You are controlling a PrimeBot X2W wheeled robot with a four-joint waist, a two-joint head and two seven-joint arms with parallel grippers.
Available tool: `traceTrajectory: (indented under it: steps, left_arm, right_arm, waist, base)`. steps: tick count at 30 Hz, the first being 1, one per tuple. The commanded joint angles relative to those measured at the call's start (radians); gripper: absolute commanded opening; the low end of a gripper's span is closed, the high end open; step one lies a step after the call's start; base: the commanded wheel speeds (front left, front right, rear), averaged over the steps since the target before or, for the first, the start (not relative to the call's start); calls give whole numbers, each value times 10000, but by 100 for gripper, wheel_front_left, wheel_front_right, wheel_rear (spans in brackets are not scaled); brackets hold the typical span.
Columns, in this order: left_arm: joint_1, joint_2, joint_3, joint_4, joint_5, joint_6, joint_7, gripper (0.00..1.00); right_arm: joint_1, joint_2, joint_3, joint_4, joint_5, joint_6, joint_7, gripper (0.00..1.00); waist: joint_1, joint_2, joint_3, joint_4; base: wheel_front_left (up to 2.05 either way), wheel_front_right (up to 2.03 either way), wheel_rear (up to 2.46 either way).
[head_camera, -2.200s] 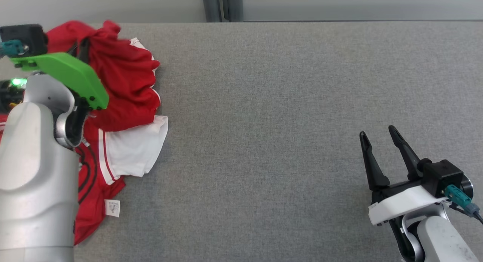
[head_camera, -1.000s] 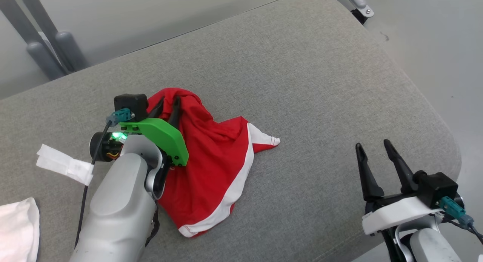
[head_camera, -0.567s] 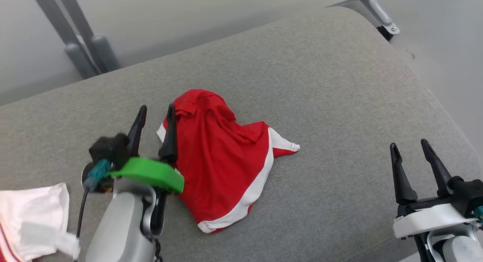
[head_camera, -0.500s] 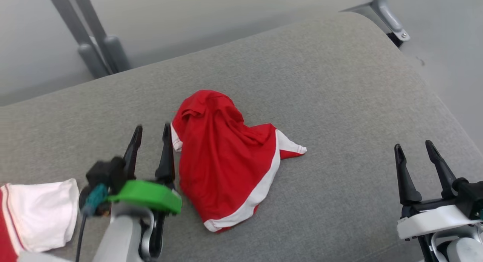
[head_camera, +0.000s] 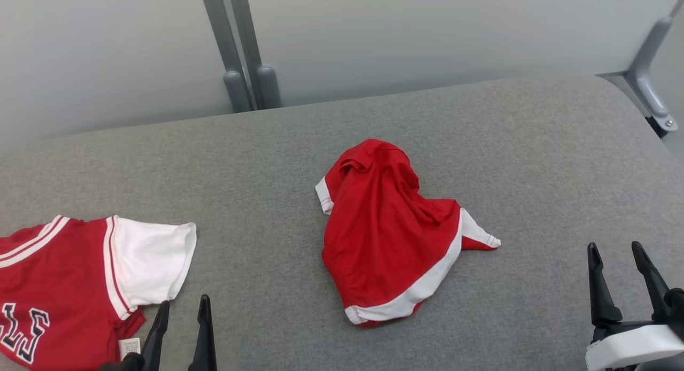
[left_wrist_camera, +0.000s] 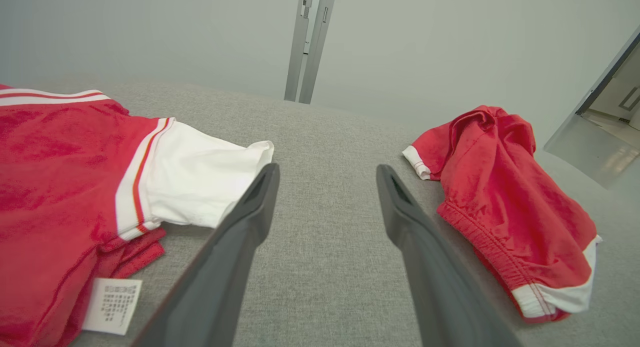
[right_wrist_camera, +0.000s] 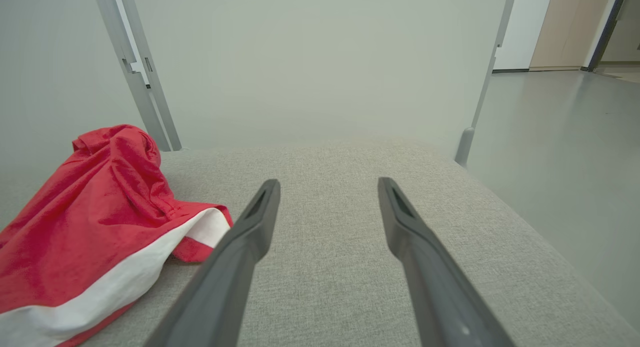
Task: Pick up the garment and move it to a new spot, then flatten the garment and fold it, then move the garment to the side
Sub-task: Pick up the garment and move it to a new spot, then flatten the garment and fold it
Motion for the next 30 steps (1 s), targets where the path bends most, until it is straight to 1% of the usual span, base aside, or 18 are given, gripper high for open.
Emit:
traceTrajectory:
  steps: [1, 10, 20, 22, 25, 27, 30]
  left_arm:
    - [137, 17, 72, -3, 111, -86, -4, 100]
    - [212, 20, 415, 159, 23, -170, -5, 100]
    - [-80, 19, 135, 94, 106, -172, -5, 100]
    - [-105, 11, -429, 181, -142, -173, -5, 100]
    - [-460, 28, -1659, 372, -281, -172, -5, 100]
    - [-631, 41, -2416, 844, -531, -172, -4, 100]
    - [-1272, 37, -3565, 2136, -843, -172, -7, 100]
  right_arm:
    - [181, 34, -55, 101, -103, 1, -28, 100]
    - [38, 295, 22, 510, -146, 1, -28, 100]
    - [-261, 377, 320, 573, -125, 1, -28, 100]
    - [-268, 349, 396, 573, -74, 1, -28, 100]
    - [-351, 279, 452, 536, -5, 1, -28, 100]
    - [-410, 287, 515, 509, 16, 1, -28, 100]
    - [-473, 244, 614, 540, 34, 1, -28, 100]
  waist:
    - [1, -1, -355, 393]
    - [1, -1, -537, 489]
    - [1, -1, -480, 359]
    - [1, -1, -459, 274]
    - [1, -1, -345, 113]
    - [1, -1, -267, -9]
    - [1, -1, -163, -239]
  base:
    - [0, 0, 0]
    - [0, 0, 0]
    - [0, 0, 0]
    - [0, 0, 0]
    - [0, 0, 0]
    - [0, 0, 0]
    - [0, 0, 0]
